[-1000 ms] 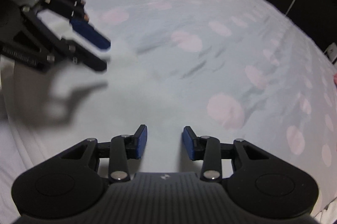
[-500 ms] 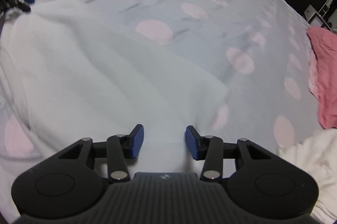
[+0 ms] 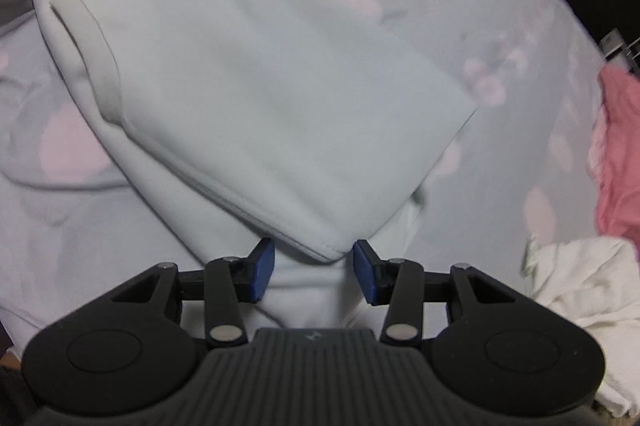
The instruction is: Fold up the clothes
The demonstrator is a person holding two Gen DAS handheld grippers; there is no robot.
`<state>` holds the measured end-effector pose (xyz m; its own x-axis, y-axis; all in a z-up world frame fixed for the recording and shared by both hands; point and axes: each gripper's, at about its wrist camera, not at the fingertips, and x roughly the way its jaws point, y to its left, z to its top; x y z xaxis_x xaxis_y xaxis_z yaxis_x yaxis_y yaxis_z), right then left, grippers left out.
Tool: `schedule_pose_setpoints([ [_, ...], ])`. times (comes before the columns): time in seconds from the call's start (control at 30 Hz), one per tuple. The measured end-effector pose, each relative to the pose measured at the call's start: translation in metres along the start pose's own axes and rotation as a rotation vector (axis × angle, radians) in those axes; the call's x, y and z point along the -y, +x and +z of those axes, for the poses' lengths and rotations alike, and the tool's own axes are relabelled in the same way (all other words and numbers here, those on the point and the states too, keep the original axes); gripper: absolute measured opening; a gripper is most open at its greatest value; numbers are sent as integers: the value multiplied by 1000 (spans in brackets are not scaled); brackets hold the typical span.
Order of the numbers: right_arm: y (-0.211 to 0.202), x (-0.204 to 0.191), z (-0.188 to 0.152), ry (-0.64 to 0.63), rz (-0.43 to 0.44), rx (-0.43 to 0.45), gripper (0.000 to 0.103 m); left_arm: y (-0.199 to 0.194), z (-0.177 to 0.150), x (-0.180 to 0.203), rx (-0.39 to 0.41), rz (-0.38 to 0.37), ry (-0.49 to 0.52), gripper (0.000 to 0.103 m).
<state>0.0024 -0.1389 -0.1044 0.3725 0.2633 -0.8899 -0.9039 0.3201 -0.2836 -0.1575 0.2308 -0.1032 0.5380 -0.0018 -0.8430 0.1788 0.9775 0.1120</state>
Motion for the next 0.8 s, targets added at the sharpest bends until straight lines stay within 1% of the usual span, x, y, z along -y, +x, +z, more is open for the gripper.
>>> schedule_pose_setpoints([
  [0.03,-9,-1,4,17,-9,33,48,-9,2,-8,27,-7,-34,31],
  [0.07,-19,-5,9,21,-24,74,53,-16,3,-17,49,-17,-67,33],
  [0.1,-27,-14,16,6,-35,114,59,-21,6,-28,50,-34,-103,34],
  [0.13,-33,-25,23,-18,-40,148,61,-23,7,-37,49,-50,-135,40],
  [0.17,-37,-38,32,-47,-44,174,62,-19,8,-41,31,-59,-151,43],
  [0.27,-39,-88,61,-142,-62,220,65,-6,10,-50,-21,-85,-197,43],
  [0.33,-38,-124,79,-192,-75,248,65,3,12,-56,-56,-102,-227,43],
  [0.43,-34,-182,106,-247,-68,302,66,16,14,-66,-109,-128,-273,43],
  [0.57,-25,-252,129,-335,-63,342,67,33,17,-78,-179,-162,-334,43],
  [0.7,-11,-309,147,-407,-102,361,71,50,20,-90,-247,-196,-395,43],
  [0.8,8,-342,156,-489,-204,350,71,55,20,-96,-255,-213,-438,43],
])
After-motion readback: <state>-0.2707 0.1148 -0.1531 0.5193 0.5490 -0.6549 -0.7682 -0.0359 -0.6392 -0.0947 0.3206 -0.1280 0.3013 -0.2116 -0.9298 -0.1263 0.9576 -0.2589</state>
